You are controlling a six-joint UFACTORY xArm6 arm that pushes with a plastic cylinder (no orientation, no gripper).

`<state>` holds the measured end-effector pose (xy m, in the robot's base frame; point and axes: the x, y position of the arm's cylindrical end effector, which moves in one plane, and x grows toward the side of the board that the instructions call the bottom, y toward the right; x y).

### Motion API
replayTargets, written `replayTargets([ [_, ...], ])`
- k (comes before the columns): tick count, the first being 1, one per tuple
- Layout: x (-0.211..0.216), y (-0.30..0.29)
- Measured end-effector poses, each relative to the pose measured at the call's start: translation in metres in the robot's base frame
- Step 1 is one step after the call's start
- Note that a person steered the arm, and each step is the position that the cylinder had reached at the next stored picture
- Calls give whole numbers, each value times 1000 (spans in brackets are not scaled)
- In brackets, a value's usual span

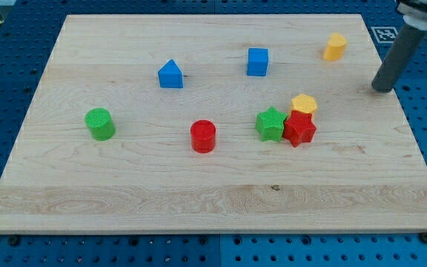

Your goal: Slightly move the yellow heart downwards

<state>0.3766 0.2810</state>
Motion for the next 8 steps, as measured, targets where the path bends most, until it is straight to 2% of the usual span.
replayTargets([
  [3,-124,12],
  [5,-119,-27],
  [8,-104,-27],
])
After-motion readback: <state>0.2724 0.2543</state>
